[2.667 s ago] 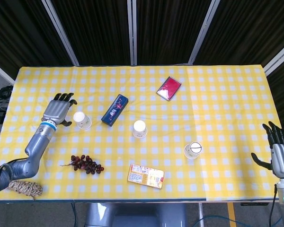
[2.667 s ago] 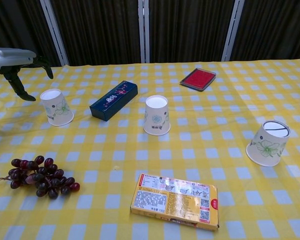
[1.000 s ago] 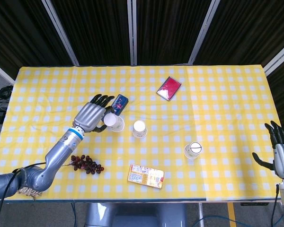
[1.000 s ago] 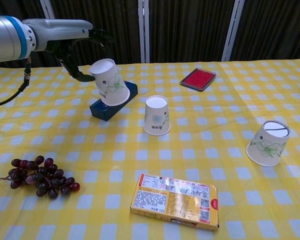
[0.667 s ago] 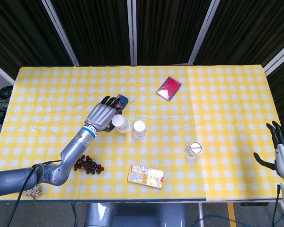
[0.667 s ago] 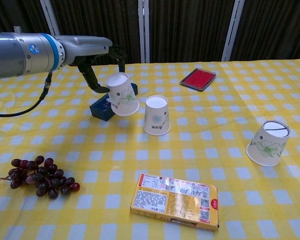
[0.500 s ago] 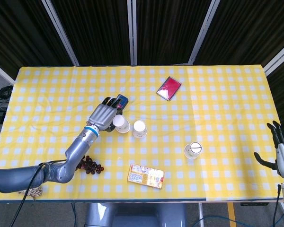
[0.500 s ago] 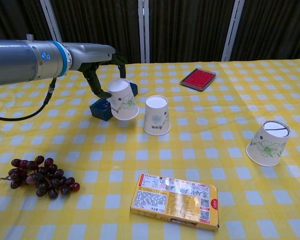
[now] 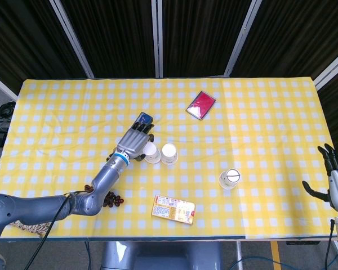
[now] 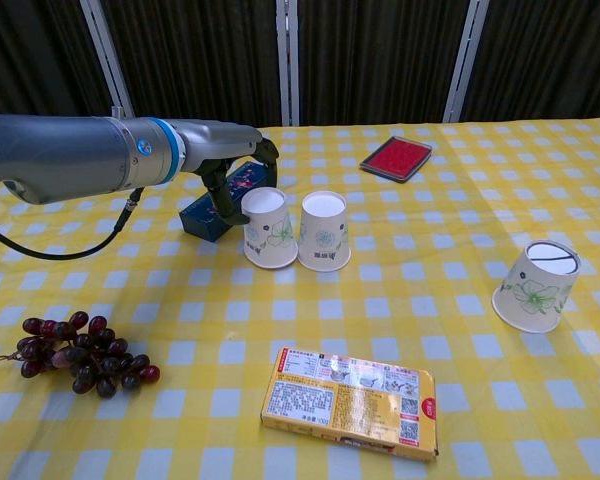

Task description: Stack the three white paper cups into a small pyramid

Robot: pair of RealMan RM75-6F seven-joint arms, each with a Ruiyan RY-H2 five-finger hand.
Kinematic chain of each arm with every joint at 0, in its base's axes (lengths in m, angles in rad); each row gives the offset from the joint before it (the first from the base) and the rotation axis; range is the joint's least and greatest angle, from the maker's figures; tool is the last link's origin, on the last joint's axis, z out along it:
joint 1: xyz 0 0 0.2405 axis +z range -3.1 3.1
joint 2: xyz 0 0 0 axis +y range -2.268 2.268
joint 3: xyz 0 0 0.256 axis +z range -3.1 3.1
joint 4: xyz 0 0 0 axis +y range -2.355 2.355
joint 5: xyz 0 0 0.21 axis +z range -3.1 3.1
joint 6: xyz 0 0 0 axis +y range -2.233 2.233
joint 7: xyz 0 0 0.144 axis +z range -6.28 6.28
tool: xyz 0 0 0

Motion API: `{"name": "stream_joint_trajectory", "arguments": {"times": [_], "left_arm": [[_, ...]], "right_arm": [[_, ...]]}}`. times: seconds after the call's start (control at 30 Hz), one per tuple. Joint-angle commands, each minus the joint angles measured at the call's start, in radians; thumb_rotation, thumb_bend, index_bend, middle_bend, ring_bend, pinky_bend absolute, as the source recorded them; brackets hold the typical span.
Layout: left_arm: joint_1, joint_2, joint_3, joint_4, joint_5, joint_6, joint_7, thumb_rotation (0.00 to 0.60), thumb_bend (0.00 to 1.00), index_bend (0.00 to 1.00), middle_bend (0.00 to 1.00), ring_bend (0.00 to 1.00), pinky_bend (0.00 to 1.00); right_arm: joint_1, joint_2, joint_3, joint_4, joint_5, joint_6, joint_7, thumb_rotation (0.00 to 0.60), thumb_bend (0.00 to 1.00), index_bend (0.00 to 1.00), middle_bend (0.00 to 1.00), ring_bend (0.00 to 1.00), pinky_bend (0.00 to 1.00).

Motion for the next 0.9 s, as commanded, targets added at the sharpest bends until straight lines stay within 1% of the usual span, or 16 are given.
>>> {"name": "stream_joint_trajectory", "arguments": {"times": [0.03, 0.1, 0.17, 0.23, 0.33, 0.4, 0.53, 0.63, 0.67, 0.77, 0.9], "left_arm": [[-0.003, -0.008, 0.006, 0.007, 0.001, 0.003, 0.000, 0.600, 0.25, 0.21, 0.00, 0.00, 0.00], [-0.005, -0.012, 0.011, 0.010, 0.001, 0.007, 0.001, 0.600, 0.20, 0.12, 0.00, 0.00, 0.00], [-0.004, -0.014, 0.015, 0.012, 0.006, 0.012, 0.001, 0.600, 0.18, 0.05, 0.00, 0.00, 0.00], [0.002, -0.013, 0.020, 0.006, 0.014, 0.021, -0.003, 0.600, 0.18, 0.02, 0.00, 0.00, 0.00], [0.018, 0.000, 0.024, -0.016, 0.038, 0.046, -0.019, 0.600, 0.18, 0.00, 0.00, 0.00, 0.00], [0.047, 0.024, 0.025, -0.055, 0.075, 0.085, -0.050, 0.600, 0.18, 0.00, 0.00, 0.00, 0.00], [0.140, 0.107, 0.044, -0.171, 0.202, 0.204, -0.133, 0.600, 0.18, 0.00, 0.00, 0.00, 0.00], [0.243, 0.180, 0.085, -0.256, 0.322, 0.338, -0.203, 0.600, 0.18, 0.00, 0.00, 0.00, 0.00], [0.287, 0.206, 0.110, -0.280, 0.371, 0.391, -0.230, 0.600, 0.18, 0.00, 0.00, 0.00, 0.00], [0.386, 0.264, 0.175, -0.313, 0.466, 0.497, -0.282, 0.600, 0.18, 0.00, 0.00, 0.00, 0.00], [0.493, 0.326, 0.234, -0.324, 0.559, 0.611, -0.345, 0.600, 0.18, 0.00, 0.00, 0.00, 0.00]], "right_arm": [[0.000, 0.000, 0.000, 0.000, 0.000, -0.001, 0.000, 0.600, 0.15, 0.02, 0.00, 0.00, 0.00], [0.000, 0.001, -0.002, -0.002, -0.001, -0.002, -0.001, 0.600, 0.15, 0.02, 0.00, 0.00, 0.00], [0.000, 0.001, -0.003, -0.003, -0.002, -0.003, -0.003, 0.600, 0.15, 0.02, 0.00, 0.00, 0.00], [0.000, 0.002, -0.003, -0.004, -0.001, -0.004, -0.005, 0.600, 0.15, 0.02, 0.00, 0.00, 0.00], [0.001, 0.002, -0.004, -0.003, 0.001, -0.006, -0.009, 0.600, 0.15, 0.02, 0.00, 0.00, 0.00], [0.000, 0.000, -0.003, -0.002, 0.004, -0.006, -0.013, 0.600, 0.15, 0.02, 0.00, 0.00, 0.00], [0.001, -0.004, -0.002, 0.004, 0.013, -0.011, -0.025, 0.600, 0.15, 0.01, 0.00, 0.00, 0.00], [0.005, -0.010, -0.002, 0.007, 0.020, -0.018, -0.042, 0.600, 0.15, 0.02, 0.00, 0.00, 0.00], [0.007, -0.013, -0.001, 0.006, 0.023, -0.019, -0.051, 0.600, 0.15, 0.03, 0.00, 0.00, 0.00], [0.011, -0.021, 0.002, -0.003, 0.028, -0.019, -0.081, 0.600, 0.15, 0.06, 0.00, 0.00, 0.00], [0.027, -0.032, 0.002, -0.039, 0.027, -0.031, -0.123, 0.600, 0.15, 0.11, 0.00, 0.00, 0.00]]}}
